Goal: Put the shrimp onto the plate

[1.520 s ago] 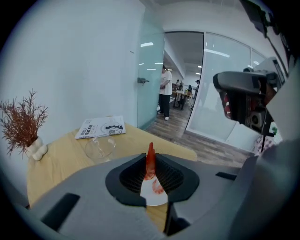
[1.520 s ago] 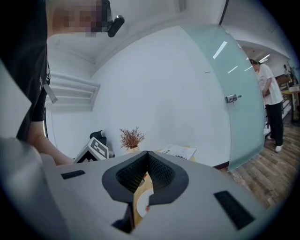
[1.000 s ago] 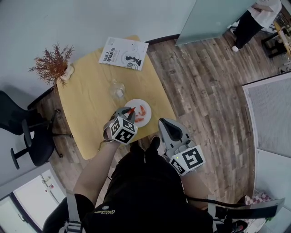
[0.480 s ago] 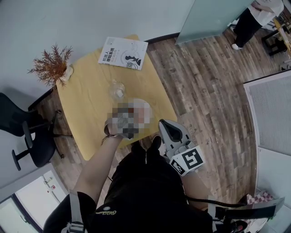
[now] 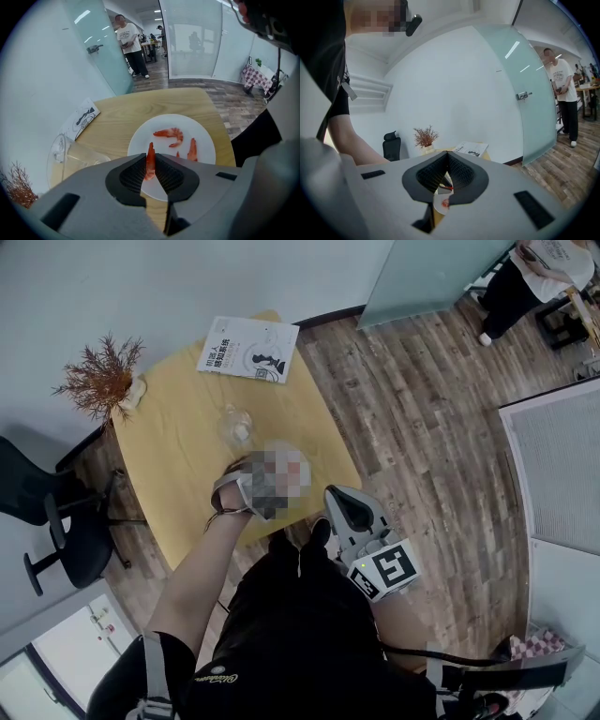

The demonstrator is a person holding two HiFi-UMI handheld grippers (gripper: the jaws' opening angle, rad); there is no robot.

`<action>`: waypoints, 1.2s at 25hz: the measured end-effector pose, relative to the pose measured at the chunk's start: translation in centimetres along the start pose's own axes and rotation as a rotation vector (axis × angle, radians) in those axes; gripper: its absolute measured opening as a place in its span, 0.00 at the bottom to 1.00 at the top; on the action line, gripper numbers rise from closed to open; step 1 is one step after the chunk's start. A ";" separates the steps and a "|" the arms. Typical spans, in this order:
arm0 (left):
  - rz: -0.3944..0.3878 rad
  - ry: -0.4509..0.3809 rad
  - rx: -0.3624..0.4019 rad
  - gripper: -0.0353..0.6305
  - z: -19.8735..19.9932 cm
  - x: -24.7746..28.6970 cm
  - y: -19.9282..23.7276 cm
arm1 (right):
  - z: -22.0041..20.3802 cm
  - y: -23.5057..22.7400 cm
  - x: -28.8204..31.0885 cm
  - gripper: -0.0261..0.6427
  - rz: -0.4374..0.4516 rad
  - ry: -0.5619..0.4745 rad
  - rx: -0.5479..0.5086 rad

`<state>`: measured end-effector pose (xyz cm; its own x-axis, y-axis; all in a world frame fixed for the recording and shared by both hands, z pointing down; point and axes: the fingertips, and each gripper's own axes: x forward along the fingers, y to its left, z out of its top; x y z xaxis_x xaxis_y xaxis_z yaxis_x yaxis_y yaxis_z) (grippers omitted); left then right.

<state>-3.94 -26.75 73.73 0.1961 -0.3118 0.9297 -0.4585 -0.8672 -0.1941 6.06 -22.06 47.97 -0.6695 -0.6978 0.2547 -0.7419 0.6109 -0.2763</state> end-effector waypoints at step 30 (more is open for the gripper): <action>-0.078 0.018 0.037 0.20 0.1 0.7 -0.1 | -0.2 -0.4 0.0 0.04 -0.008 0.008 0.002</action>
<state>-3.67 -26.95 74.34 0.2143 -0.2355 0.9479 -0.4101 -0.9025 -0.1315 6.36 -22.21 48.20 -0.6636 -0.6999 0.2641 -0.7473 0.6043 -0.2764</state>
